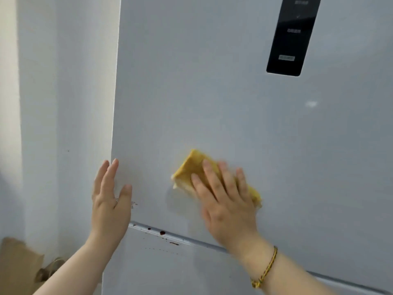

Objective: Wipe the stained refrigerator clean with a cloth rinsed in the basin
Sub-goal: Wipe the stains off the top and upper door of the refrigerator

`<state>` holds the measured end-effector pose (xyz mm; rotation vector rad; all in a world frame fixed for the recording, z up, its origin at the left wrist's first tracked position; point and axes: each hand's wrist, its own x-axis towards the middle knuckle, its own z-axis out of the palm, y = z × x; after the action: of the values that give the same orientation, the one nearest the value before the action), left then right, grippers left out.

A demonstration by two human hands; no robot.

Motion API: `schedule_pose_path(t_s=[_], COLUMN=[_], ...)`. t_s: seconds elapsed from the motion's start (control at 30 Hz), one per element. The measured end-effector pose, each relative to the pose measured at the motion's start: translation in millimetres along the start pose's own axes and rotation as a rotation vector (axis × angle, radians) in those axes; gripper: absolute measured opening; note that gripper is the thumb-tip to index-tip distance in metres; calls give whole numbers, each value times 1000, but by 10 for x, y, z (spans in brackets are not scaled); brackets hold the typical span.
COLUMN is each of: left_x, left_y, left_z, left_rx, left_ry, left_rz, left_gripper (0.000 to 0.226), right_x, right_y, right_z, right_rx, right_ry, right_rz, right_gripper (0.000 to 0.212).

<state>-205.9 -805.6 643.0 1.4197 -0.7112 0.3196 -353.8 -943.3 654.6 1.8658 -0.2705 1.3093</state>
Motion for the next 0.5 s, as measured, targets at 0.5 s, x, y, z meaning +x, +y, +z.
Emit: schedule_pose_path(t_s=[0.5], left_x=[302], left_y=[-349], left_z=[-363], left_rx=[-378], left_ry=[-195], left_rz=[-391], left_gripper=[29], right_x=[1073], right_y=[-15], right_z=[104], right_rx=[0], right_ry=[136], right_rz=[140], right_gripper=[45])
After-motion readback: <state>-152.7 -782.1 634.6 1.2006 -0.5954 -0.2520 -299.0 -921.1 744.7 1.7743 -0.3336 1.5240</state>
